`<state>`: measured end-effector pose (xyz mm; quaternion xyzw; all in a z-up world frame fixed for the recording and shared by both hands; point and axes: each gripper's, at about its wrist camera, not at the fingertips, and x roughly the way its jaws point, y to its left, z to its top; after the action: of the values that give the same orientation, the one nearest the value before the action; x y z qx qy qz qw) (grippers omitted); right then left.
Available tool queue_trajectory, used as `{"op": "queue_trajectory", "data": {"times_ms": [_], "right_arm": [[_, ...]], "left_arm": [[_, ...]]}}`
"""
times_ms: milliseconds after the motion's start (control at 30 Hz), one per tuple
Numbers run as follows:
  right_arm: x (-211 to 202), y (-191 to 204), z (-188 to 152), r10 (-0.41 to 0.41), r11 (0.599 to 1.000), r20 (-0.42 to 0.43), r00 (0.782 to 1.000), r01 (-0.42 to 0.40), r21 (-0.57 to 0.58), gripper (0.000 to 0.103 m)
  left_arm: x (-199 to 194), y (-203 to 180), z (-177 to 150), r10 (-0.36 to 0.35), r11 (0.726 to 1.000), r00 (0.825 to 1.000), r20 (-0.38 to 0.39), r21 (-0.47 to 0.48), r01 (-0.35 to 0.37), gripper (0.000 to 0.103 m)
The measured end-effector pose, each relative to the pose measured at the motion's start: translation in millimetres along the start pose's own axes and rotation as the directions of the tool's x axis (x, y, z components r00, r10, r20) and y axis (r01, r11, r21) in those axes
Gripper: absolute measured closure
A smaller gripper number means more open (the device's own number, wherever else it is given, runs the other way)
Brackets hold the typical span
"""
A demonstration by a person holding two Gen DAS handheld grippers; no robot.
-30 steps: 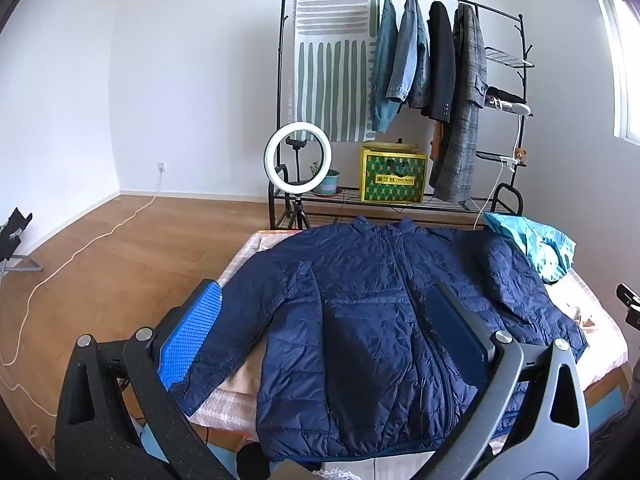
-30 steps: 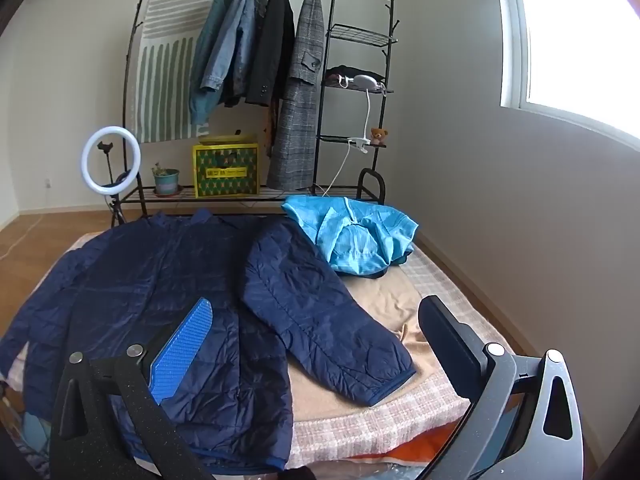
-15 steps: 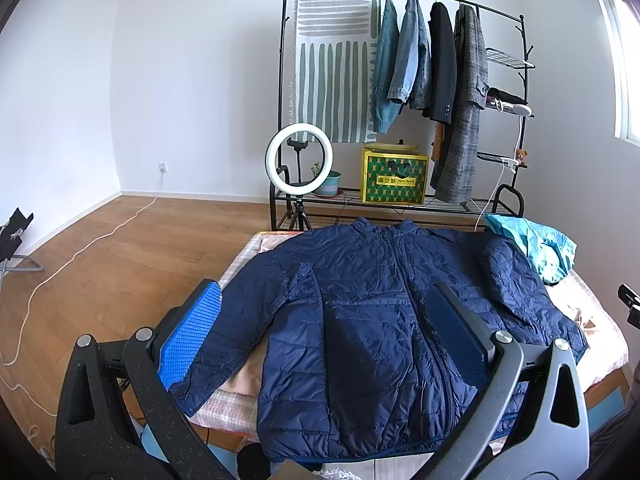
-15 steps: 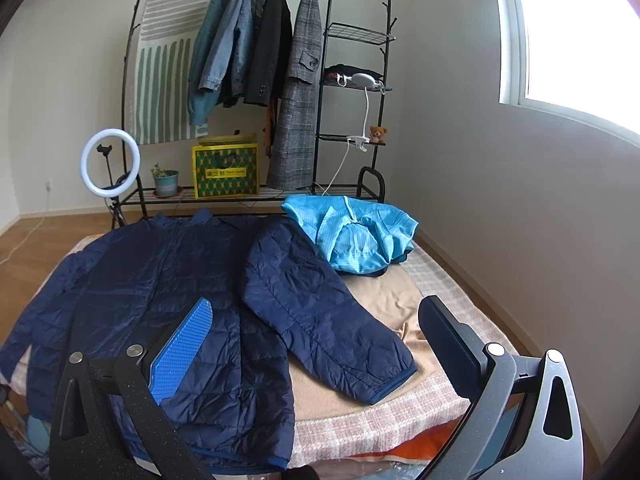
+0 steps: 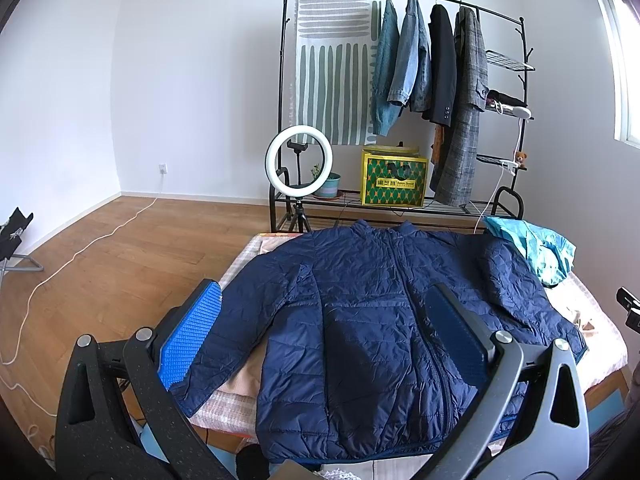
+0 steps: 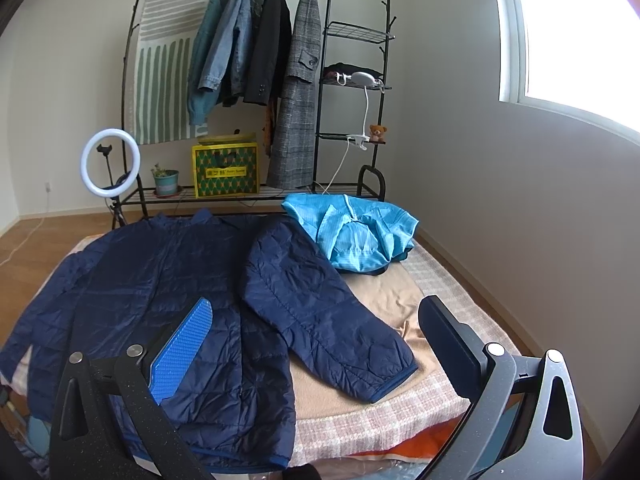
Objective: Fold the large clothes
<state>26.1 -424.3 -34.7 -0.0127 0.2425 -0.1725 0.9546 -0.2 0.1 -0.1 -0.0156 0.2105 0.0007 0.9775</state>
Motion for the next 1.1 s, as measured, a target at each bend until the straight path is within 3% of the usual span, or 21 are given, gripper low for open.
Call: {"op": "queue_trajectory", "data": {"times_ms": [1100], "right_arm": [[2.5,3.6,-0.5,0.018,1.000,-0.024,1.000,-0.018,0.020,0.000]], "left_arm": [[1.4,2.2,12.0,0.001,1.000,1.000,-0.001,-0.001,-0.001,0.000]]}}
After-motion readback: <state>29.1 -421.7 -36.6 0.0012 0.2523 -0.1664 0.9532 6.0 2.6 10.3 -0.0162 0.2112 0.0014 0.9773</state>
